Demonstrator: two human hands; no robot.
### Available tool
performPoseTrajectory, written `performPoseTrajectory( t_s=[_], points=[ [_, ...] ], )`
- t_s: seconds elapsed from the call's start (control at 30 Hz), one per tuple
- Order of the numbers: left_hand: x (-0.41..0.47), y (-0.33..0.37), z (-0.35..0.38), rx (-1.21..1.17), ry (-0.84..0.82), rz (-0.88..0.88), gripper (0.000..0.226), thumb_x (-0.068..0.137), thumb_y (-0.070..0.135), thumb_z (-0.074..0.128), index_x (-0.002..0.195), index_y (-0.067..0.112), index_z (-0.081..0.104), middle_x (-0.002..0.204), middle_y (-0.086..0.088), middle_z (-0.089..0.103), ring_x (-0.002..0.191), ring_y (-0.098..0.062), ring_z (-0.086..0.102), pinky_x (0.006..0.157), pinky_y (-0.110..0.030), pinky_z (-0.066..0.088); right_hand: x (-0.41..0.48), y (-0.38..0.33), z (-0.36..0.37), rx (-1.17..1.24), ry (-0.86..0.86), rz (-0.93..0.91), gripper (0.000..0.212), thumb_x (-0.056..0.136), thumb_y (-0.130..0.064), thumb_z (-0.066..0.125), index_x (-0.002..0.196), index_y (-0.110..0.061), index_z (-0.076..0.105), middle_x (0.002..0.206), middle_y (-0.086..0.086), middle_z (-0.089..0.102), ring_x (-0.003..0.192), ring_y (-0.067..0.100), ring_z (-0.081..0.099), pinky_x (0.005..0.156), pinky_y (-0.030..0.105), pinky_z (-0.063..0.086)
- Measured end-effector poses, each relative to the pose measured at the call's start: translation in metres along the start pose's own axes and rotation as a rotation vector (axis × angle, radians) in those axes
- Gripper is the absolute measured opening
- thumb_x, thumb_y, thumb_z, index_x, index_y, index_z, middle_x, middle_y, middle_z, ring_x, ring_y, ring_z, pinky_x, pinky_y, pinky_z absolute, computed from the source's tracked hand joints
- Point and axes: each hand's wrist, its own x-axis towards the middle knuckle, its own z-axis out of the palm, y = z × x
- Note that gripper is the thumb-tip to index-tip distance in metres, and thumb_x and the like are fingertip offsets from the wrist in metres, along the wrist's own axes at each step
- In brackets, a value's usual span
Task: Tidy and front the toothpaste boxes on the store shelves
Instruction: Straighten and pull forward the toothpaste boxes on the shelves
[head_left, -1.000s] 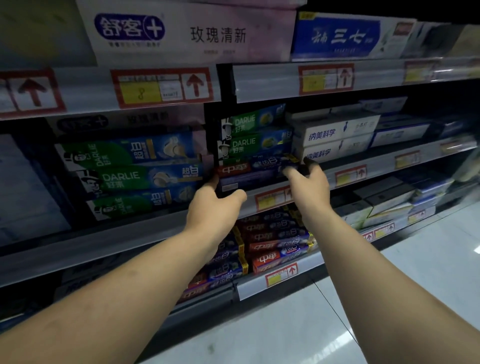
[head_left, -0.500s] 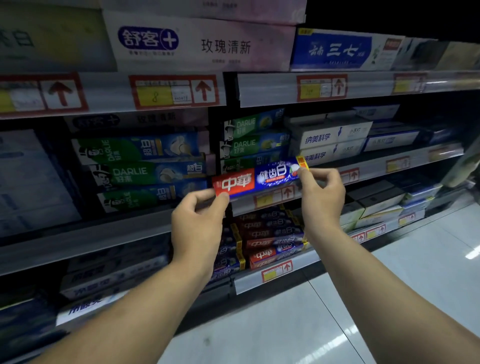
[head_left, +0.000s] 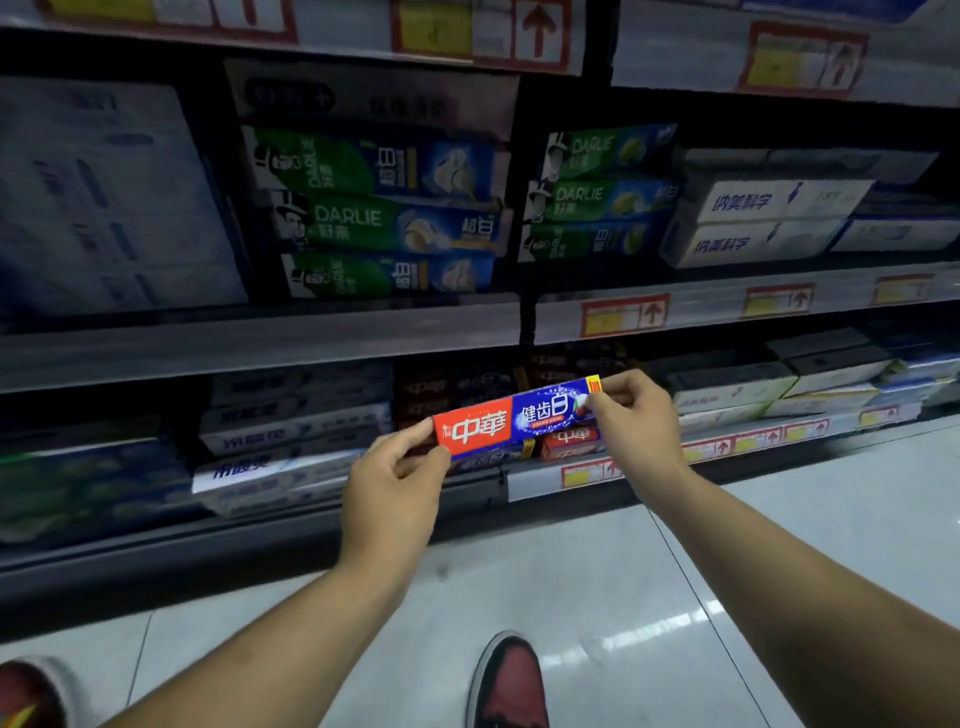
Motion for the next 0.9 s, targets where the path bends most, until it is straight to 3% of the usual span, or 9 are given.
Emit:
performPoseTrajectory(
  t_s=[0.13,0.27,0.4,0.53,0.67,0.77,0.9],
  points=[
    [0.008,-0.027,-0.008,0.046,0.017,-0.098,0.029,0.091,0.021,0.071,0.119,0.027,0.075,0.099,0.013,0.077,0.084,0.011,0.067,0.077,-0.012,0.052,-0.002,0.016,0.021,-0.109,-0.11,0.075,0.009,0.097,-0.017,0.062,0.105,-0.013,0.063,0.093,-0.001,0.067,0.084,0.009,0.062,0.064,0.032,0.054],
    [0.02,-0.044,-0.013,0.036,0.06,-0.187,0.029,0.091,0.021,0.071,0.12,0.023,0.074,0.1,0.013,0.076,0.089,0.004,0.068,0.078,-0.02,0.049,-0.002,0.025,0.04,-0.139,-0.223,0.162,0.008,0.09,-0.014,0.062,0.096,-0.017,0.066,0.089,0.002,0.069,0.087,0.021,0.063,0.078,0.041,0.055],
    [0.034,-0.049,-0.014,0.067,0.066,-0.212,0.033,0.092,0.021,0.07,0.125,0.021,0.07,0.111,0.005,0.074,0.1,-0.006,0.066,0.083,-0.023,0.048,0.003,0.025,0.054,-0.128,-0.262,0.158,0.023,0.088,-0.011,0.06,0.11,-0.013,0.068,0.086,0.0,0.066,0.075,0.018,0.056,0.066,0.032,0.044],
    [0.046,-0.051,-0.014,0.152,0.009,-0.21,0.037,0.094,0.018,0.066,0.13,0.022,0.064,0.12,0.002,0.069,0.115,-0.014,0.063,0.091,-0.026,0.045,0.004,0.027,0.065,-0.079,-0.266,0.18,0.032,0.09,-0.013,0.063,0.122,-0.012,0.062,0.103,0.004,0.068,0.092,0.021,0.06,0.079,0.032,0.044],
    [0.051,-0.054,-0.014,0.197,-0.083,-0.236,0.048,0.096,0.017,0.065,0.142,0.025,0.055,0.106,0.012,0.069,0.101,-0.008,0.064,0.09,-0.026,0.046,0.005,0.028,0.073,-0.088,-0.28,0.193,0.03,0.088,-0.009,0.062,0.117,-0.013,0.057,0.103,0.009,0.066,0.086,0.021,0.057,0.078,0.036,0.045],
    [0.052,-0.056,-0.014,0.238,-0.129,-0.229,0.058,0.098,0.019,0.062,0.152,0.028,0.044,0.108,0.012,0.067,0.088,0.004,0.058,0.071,-0.014,0.041,0.004,0.029,0.074,-0.11,-0.307,0.182,0.029,0.087,-0.005,0.061,0.113,-0.016,0.054,0.106,0.009,0.064,0.083,0.017,0.054,0.074,0.035,0.045],
    [0.052,-0.057,-0.015,0.312,-0.194,-0.227,0.064,0.1,0.017,0.059,0.157,0.03,0.033,0.099,0.028,0.057,0.078,0.007,0.05,0.067,-0.011,0.037,0.0,0.031,0.072,-0.229,-0.366,0.114,0.029,0.091,-0.011,0.064,0.114,-0.02,0.048,0.106,0.001,0.059,0.094,0.021,0.057,0.079,0.033,0.044]
  ],
)
